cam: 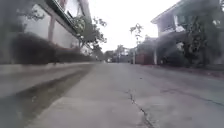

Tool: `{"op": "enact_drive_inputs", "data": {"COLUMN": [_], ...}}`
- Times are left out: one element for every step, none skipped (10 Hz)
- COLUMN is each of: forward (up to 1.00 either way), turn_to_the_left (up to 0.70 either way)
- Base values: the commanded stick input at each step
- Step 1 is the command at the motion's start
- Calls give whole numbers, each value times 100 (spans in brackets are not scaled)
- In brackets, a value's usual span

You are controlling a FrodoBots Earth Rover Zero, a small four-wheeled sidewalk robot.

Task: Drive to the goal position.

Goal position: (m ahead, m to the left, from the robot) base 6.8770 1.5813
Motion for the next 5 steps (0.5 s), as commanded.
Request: {"op": "enact_drive_inputs", "data": {"forward": [100,100,100,100,100], "turn_to_the_left": [0,0,0,0,0]}}
